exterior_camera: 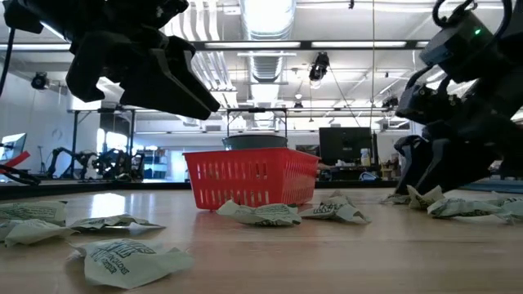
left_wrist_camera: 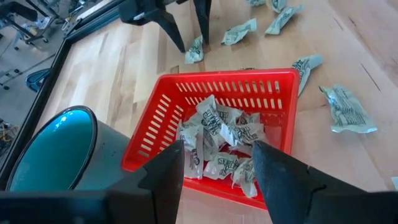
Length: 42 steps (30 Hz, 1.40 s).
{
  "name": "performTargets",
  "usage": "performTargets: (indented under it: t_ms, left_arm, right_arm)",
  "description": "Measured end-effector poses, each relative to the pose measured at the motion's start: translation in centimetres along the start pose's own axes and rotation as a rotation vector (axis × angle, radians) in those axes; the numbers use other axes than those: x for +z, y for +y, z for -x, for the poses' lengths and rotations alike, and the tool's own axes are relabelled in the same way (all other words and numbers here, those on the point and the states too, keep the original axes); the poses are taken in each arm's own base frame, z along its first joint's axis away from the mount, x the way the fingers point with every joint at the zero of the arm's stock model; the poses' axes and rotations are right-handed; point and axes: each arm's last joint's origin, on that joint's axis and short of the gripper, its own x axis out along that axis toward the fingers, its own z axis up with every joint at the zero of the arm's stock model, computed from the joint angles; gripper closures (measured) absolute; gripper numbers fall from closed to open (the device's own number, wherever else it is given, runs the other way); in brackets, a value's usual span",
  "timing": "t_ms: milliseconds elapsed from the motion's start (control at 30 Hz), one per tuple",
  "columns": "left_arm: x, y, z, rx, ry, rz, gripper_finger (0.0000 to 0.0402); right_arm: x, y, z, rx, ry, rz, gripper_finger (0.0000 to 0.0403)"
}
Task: Pick and place items into bin
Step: Put the light green stevia packet into the red bin
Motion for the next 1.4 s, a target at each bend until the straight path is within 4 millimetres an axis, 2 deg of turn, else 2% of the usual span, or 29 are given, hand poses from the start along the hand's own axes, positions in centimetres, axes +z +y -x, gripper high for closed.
performTargets:
  t_ms: [233, 533, 867, 1233, 1400]
  left_arm:
    - [-0.1, -0.1, 0.1, -0.003, 0.002, -0.004, 0.0228]
    - [-0.1, -0.2, 0.1, -0.005, 0.005, -0.007, 0.0228]
    - [-0.2, -0.2, 0.1, -0.007, 0.016, -0.014, 0.0228]
    - [-0.2, -0.2, 0.1, -0.007, 0.016, -0.014, 0.0228]
    - [-0.2, -0.2, 0.1, -0.007, 0.016, -0.014, 0.0228]
  right_arm:
    - [0.7, 0.3, -1.2, -0.013, 0.053, 0.038, 0.0221]
    - [0.8, 0.3, -0.6, -0.016, 0.083, 0.006, 0.0275]
    - [0.5, 0.1, -0.3, -0.032, 0.110, 0.006, 0.0289]
    - [2.1, 0.4, -0.5, -0.034, 0.070, 0.126, 0.0371]
    - [2.6, 0.5, -0.4, -0.026, 0.051, 0.144, 0.0389]
